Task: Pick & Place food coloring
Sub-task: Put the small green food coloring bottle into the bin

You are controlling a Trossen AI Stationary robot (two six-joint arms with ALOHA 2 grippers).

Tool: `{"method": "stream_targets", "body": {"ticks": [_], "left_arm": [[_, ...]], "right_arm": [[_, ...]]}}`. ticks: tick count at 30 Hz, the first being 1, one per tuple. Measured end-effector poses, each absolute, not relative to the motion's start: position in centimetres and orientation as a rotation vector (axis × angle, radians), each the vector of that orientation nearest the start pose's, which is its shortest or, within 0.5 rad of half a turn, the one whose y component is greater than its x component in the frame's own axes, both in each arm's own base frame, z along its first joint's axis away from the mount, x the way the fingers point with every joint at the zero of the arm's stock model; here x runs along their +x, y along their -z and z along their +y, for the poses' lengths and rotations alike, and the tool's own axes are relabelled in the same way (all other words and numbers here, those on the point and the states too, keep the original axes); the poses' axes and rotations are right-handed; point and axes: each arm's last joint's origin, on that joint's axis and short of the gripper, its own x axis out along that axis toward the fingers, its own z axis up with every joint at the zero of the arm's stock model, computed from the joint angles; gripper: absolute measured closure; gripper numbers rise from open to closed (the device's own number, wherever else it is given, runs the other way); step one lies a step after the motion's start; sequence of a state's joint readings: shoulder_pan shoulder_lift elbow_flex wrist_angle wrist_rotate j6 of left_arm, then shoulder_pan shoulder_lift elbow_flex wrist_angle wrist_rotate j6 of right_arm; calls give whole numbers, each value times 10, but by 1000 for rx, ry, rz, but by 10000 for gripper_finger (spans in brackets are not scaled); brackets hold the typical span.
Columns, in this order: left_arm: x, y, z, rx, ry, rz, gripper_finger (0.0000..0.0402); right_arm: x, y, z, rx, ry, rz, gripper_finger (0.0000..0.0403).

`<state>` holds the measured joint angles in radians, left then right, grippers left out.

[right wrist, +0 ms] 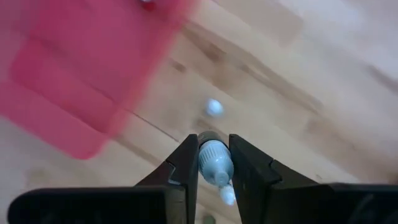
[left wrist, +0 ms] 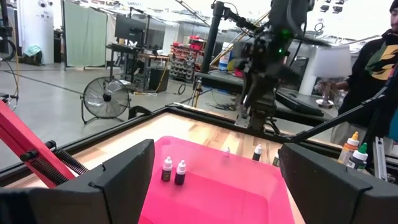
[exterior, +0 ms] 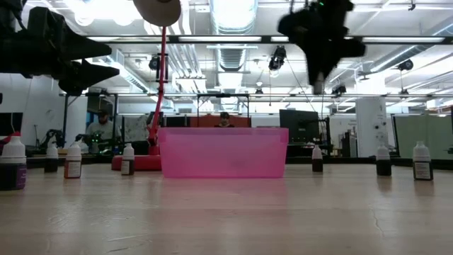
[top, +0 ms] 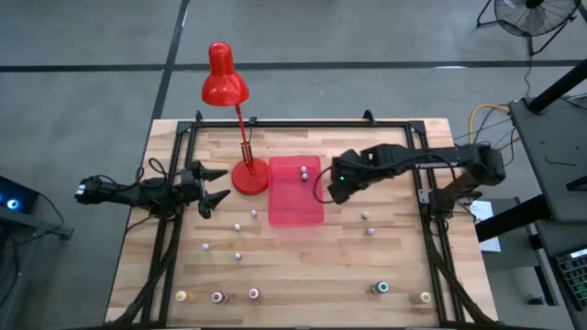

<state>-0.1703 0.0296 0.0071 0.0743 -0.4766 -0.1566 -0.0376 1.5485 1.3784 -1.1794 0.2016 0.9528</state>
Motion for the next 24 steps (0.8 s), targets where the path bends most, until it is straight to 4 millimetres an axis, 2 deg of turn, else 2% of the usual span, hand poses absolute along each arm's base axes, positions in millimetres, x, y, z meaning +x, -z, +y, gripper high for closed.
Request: {"method": "stream_targets", "body": {"ticks": [4,9,17,24], "left_arm": [[97,-171,-3,-172,-302,-73,87],[97,-171,-3,-172,-301,-73,87],[97,-171,-3,-172,-301,-73,87],[97,-171,-3,-172,-301,-73,87]], "right_arm": [[311,-304,-17,617,747,1137,339],[344,-301,-18,538,663,1179,339],[390,-281,-20,443,593,1226,339],[423,-252,-21,356,515,1295,339]]}}
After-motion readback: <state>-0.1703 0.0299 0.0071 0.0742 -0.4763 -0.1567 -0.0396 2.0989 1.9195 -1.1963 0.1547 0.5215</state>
